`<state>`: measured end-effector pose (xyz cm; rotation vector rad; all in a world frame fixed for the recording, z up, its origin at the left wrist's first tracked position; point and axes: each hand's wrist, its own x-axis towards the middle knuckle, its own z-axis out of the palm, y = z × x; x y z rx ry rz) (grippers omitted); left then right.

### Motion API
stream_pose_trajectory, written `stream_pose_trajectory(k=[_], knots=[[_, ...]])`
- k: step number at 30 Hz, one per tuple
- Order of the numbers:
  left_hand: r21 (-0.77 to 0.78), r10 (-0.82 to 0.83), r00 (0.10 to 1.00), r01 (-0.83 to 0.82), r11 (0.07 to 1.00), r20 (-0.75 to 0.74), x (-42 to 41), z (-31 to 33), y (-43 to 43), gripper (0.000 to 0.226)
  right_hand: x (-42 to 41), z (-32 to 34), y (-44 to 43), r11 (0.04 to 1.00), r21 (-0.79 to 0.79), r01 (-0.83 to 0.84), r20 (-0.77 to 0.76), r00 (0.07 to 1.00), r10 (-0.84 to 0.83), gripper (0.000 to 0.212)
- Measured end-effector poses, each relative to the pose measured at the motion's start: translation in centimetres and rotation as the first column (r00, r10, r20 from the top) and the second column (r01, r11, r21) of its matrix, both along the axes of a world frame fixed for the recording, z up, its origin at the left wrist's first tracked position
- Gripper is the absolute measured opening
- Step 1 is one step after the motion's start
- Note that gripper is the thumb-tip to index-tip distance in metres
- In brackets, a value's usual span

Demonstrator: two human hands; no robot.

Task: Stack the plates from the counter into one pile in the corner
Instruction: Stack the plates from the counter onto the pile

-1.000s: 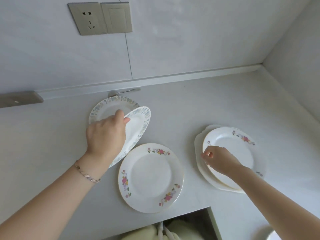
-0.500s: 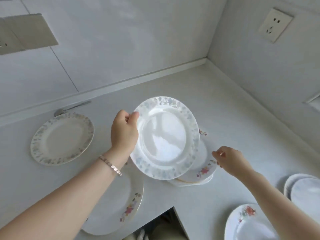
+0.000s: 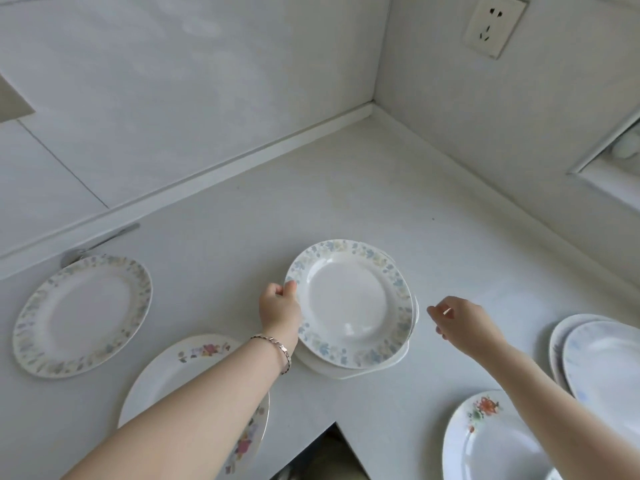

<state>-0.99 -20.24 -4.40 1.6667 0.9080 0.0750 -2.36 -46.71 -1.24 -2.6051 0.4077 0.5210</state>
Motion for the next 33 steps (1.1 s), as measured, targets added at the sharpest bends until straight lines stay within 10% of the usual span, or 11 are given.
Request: stream_pose_trajectory(k=[13, 22, 33], knots=[[0.256, -0.479, 0.837, 0.540, 0.802, -0.266, -1.9, 0.0, 1.9, 0.020, 1.5, 0.5, 3.0, 0.997, 0.024, -0.078, 0.032, 0.997, 0.077, 0.019], [0.153, -0.466, 0.812, 0.540, 0.828, -0.351, -4.0, -0.1, -1.1, 0.098, 0.6, 0.3, 2.8, 0.996, 0.016, -0.086, 0.016, 0.996, 0.085, 0.020], [0.030, -0.323, 0.905, 0.344, 0.939, -0.277, -2.7, -0.3, -1.1, 0.072, -0.1, 0.6, 4.5, 0.989, 0.020, -0.146, -0.003, 0.989, 0.146, 0.017]])
